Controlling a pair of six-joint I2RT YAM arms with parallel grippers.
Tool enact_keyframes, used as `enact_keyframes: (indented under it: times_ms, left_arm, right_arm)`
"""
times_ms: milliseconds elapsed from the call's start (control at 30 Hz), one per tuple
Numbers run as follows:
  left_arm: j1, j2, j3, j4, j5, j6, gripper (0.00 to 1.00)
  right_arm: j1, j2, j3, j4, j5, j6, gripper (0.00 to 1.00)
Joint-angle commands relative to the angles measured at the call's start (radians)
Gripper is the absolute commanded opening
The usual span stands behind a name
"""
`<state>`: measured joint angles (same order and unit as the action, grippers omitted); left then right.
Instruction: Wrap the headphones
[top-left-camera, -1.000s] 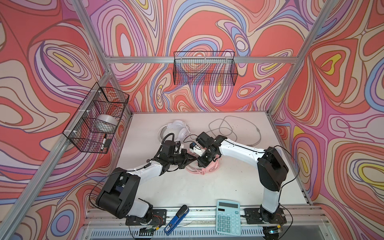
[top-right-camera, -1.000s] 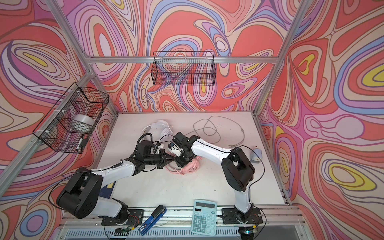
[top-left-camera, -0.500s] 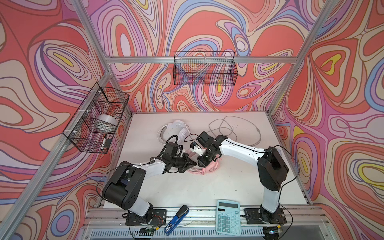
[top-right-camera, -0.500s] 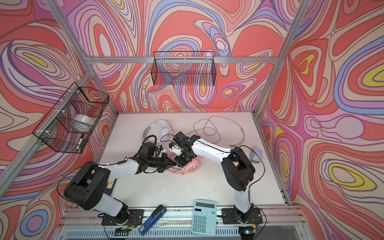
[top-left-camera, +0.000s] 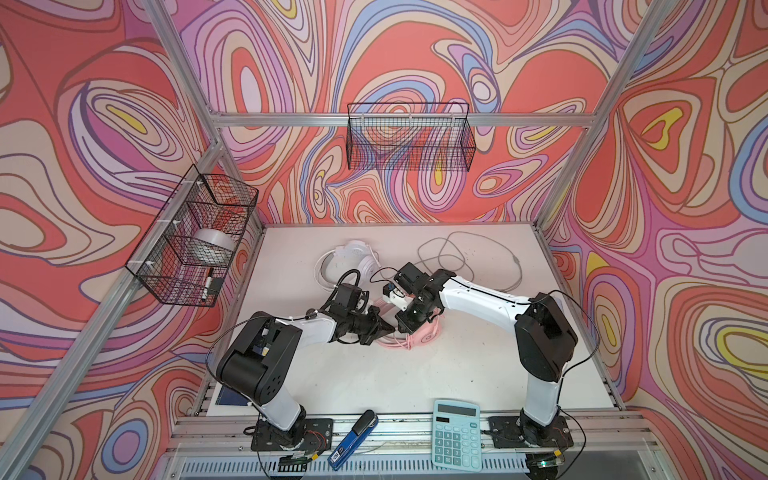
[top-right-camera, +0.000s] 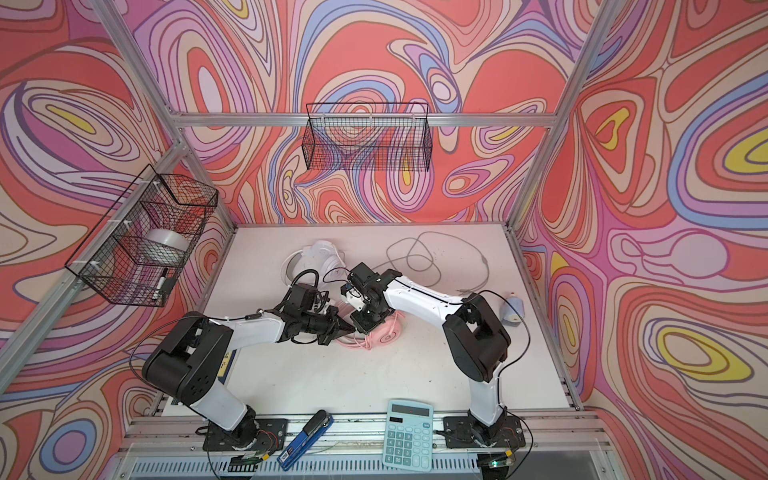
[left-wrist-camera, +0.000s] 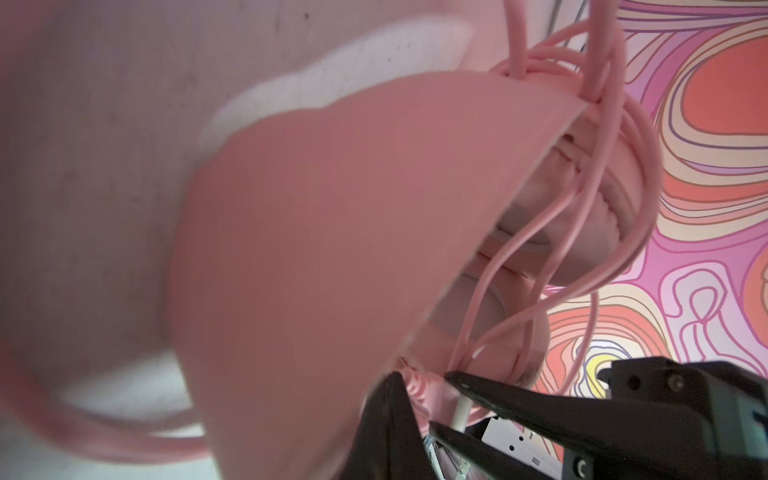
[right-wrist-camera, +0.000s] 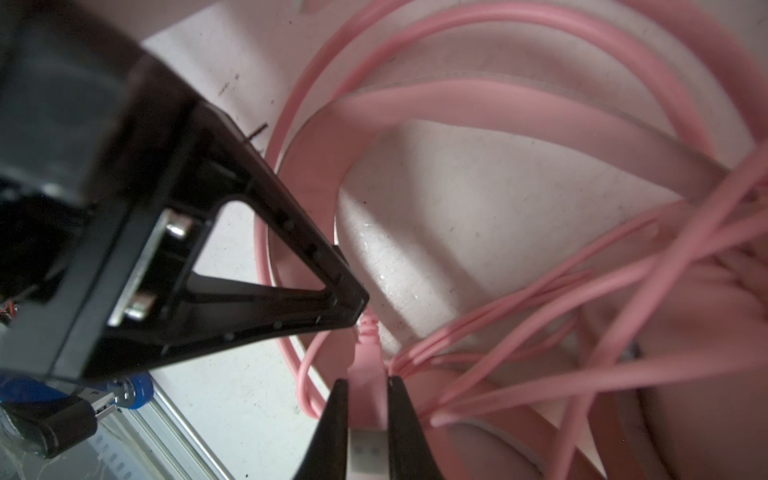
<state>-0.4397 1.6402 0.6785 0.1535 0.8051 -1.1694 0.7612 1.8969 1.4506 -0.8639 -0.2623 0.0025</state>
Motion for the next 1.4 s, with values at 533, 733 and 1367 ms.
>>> enact_keyframes:
  times_ms: [533, 733, 1367]
  left_arm:
    - [-0.007, 0.006, 0.026, -0.12, -0.037, 0.032, 0.0]
    - [-0.008, -0.002, 0.03, -0.136, -0.038, 0.035, 0.0]
    - [-0.007, -0.013, 0.148, -0.407, -0.068, 0.175, 0.0]
  right_arm:
    - [-0.005, -0.022, -0.009, 0.018, 0.063, 0.051, 0.35]
    - [-0.007, -0.041, -0.006, 0.035, 0.1, 0.071, 0.41]
    - [-0.025, -0.098, -0.027, 0.071, 0.152, 0.116, 0.45]
